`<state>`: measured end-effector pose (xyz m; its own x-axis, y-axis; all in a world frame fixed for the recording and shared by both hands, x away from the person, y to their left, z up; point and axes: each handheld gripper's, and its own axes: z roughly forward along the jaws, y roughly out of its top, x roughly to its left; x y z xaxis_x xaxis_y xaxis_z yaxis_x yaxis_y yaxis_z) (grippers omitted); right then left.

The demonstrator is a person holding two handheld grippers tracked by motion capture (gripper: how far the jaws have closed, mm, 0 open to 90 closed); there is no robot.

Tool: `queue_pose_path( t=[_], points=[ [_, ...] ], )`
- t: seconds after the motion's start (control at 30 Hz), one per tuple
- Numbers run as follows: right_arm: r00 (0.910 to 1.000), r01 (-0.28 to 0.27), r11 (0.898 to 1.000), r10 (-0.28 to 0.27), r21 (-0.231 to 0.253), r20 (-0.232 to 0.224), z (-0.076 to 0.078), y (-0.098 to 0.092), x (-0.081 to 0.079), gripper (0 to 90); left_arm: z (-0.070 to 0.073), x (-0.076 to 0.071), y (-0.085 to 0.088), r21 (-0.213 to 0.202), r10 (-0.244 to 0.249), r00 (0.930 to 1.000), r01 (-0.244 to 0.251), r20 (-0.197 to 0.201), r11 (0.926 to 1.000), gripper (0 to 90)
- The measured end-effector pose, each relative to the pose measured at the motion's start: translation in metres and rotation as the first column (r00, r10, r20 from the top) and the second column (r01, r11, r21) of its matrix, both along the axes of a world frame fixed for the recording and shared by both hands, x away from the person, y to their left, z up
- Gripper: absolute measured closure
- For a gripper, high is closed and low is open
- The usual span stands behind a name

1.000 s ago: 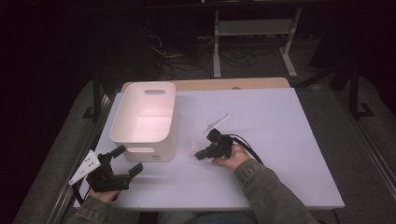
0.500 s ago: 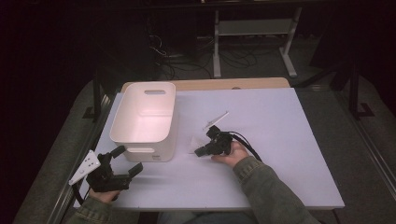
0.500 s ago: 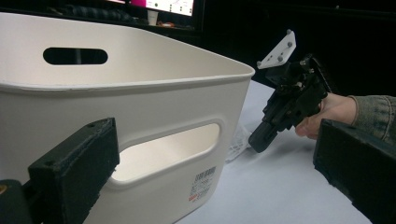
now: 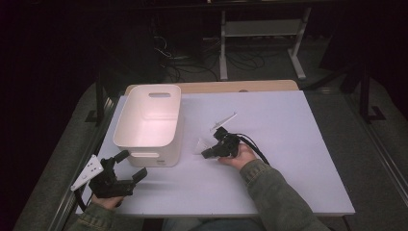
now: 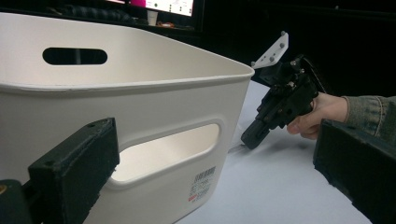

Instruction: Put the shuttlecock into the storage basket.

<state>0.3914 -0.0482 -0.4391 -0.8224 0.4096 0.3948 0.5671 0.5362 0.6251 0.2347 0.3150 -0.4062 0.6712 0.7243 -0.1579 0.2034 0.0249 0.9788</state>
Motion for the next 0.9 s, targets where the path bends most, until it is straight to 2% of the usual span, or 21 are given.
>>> queue_pose_path(
  t=[0.27,0.43,0.9],
  points=[
    [1.0000,0.001,1.000,-0.001,0.007,0.003,-0.0003,-0.0013,0.0014,88.6,0.0000,-0.0002,-0.0001,-0.002,0.000,1.0000,0.000,-0.001,1.0000,0.0],
    [0.9998,0.014,1.000,-0.014,0.007,-0.011,-0.0005,-0.0010,0.0014,88.6,0.0001,-0.0002,0.0000,-0.001,0.000,1.0000,0.000,0.000,1.0000,0.0],
    [0.9998,0.021,1.000,-0.021,0.002,0.001,-0.0021,-0.0011,0.0024,88.6,0.0000,-0.0002,-0.0001,-0.004,0.001,1.0000,-0.001,-0.002,1.0000,0.0]
  ],
)
